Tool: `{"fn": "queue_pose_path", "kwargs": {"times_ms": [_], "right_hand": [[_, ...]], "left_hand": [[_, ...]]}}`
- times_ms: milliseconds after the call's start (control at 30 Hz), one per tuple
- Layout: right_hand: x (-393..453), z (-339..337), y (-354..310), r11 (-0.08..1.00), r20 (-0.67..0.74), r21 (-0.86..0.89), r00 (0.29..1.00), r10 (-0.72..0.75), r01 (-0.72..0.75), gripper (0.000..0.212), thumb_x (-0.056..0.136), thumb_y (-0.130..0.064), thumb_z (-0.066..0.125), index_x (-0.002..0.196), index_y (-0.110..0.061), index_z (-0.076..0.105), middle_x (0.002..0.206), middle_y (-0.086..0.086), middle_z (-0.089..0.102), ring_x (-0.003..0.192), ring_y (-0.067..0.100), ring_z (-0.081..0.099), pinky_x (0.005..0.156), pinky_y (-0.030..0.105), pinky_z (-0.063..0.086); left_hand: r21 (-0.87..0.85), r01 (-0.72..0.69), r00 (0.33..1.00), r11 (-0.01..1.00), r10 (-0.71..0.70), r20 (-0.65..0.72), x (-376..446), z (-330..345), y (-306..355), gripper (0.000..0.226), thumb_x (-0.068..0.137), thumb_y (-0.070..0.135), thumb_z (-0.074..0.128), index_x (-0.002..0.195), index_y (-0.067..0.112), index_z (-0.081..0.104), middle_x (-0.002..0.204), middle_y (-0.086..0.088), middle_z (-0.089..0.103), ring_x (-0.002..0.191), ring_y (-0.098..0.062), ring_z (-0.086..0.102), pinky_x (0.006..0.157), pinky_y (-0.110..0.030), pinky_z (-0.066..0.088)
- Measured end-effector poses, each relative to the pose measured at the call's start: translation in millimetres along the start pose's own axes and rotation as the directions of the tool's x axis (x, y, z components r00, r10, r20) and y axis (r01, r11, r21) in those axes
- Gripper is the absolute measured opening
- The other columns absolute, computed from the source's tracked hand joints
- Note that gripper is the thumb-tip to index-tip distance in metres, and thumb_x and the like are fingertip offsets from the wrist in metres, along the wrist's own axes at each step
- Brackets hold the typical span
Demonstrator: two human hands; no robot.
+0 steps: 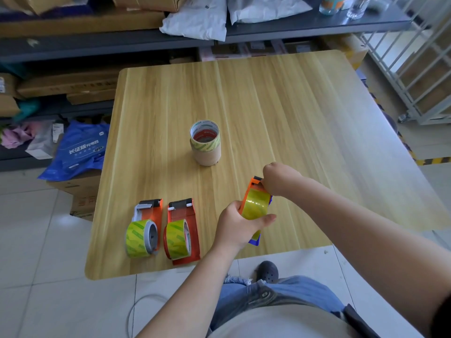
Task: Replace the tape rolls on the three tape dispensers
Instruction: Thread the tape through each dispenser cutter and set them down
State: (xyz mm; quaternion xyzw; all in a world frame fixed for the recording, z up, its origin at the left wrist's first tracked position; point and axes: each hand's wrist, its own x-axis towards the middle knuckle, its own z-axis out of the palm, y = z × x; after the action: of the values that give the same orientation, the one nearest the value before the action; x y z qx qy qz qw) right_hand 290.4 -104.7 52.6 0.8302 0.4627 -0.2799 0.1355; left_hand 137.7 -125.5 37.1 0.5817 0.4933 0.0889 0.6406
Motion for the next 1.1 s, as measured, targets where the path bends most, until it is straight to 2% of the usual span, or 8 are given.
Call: {"fn": "queue_pose_path", "kwargs": {"times_ms": [333,467,600,733,833,933,1000,1100], "right_hand": [[-3,5,2,1.000,-0.022,0.027,1.000,-0.011,0.012,0.039,0.096,-0.018,0.045,0.059,-0.011,0.035,0.067,0.001,0.034,0.058,0.017,0.041,0.056,0.030,0.037],[-4,6,7,0.996,-0.002,0.093,1.000,0.005,-0.005,0.042,0.097,-0.019,0.041,0.057,-0.009,0.034,0.064,0.003,0.034,0.052,0.015,0.034,0.045,0.025,0.027],[-3,7,9,0.990,-0.013,0.137,1.000,-0.017,0.019,0.041,0.097,-0.019,0.040,0.058,-0.009,0.035,0.064,0.003,0.035,0.062,0.021,0.041,0.046,0.025,0.027],[-2,5,5,0.979,-0.032,0.198,0.999,-0.041,0.047,0.031,0.098,-0.025,0.043,0.085,-0.001,0.058,0.083,0.009,0.052,0.077,0.025,0.048,0.063,0.030,0.040],[1,4,4,0.976,-0.047,0.212,0.998,-0.046,0.055,0.033,0.098,-0.025,0.044,0.107,0.002,0.061,0.100,0.015,0.060,0.082,0.026,0.051,0.071,0.034,0.045],[6,1,12,0.960,-0.077,0.272,0.996,-0.044,0.064,0.031,0.097,-0.024,0.044,0.102,0.002,0.061,0.104,0.016,0.066,0.081,0.028,0.058,0.074,0.034,0.051],[7,-4,15,0.941,-0.029,0.332,0.998,-0.064,0.070,0.027,0.097,-0.022,0.046,0.091,-0.001,0.061,0.086,0.013,0.068,0.067,0.024,0.057,0.064,0.030,0.049],[8,-7,15,0.866,0.035,0.498,0.998,-0.055,0.030,0.027,0.094,-0.020,0.047,0.078,-0.004,0.060,0.075,0.011,0.063,0.061,0.024,0.050,0.049,0.025,0.038]], "left_hand": [[0.021,-0.028,0.999,0.999,0.029,-0.014,-8,3,-2,0.035,0.064,0.033,0.083,0.085,0.020,0.057,0.078,0.004,0.065,0.070,-0.012,0.062,0.057,-0.018,0.043],[0.029,-0.041,0.999,0.999,0.041,-0.008,-13,4,-4,0.038,0.063,0.035,0.083,0.086,0.020,0.057,0.083,0.002,0.066,0.073,-0.013,0.063,0.060,-0.020,0.048],[0.066,-0.057,0.998,0.996,0.057,0.008,-16,1,-2,0.039,0.062,0.036,0.084,0.084,0.022,0.055,0.082,0.002,0.065,0.072,-0.013,0.062,0.060,-0.021,0.049],[0.052,-0.027,0.999,0.998,0.025,0.045,-20,-4,-2,0.035,0.064,0.032,0.083,0.083,0.026,0.054,0.081,0.006,0.066,0.073,-0.011,0.064,0.060,-0.019,0.048],[0.042,-0.012,0.996,0.999,0.009,0.091,-23,-10,-1,0.041,0.062,0.028,0.084,0.093,0.019,0.059,0.091,-0.003,0.070,0.084,-0.020,0.068,0.071,-0.029,0.056],[0.024,-0.021,0.992,0.999,0.018,0.124,-29,-13,-2,0.059,0.048,0.028,0.083,0.099,0.012,0.060,0.096,-0.011,0.071,0.087,-0.026,0.067,0.080,-0.038,0.055],[-0.048,-0.019,0.989,0.999,0.026,0.143,-33,-13,-4,0.064,0.043,0.029,0.083,0.099,0.008,0.060,0.091,-0.013,0.070,0.079,-0.025,0.066,0.080,-0.042,0.055],[-0.125,-0.042,0.994,0.991,0.054,0.093,-35,-15,-7,0.061,0.044,0.036,0.082,0.092,0.006,0.061,0.076,-0.005,0.070,0.066,-0.016,0.065,0.070,-0.031,0.056]]}}
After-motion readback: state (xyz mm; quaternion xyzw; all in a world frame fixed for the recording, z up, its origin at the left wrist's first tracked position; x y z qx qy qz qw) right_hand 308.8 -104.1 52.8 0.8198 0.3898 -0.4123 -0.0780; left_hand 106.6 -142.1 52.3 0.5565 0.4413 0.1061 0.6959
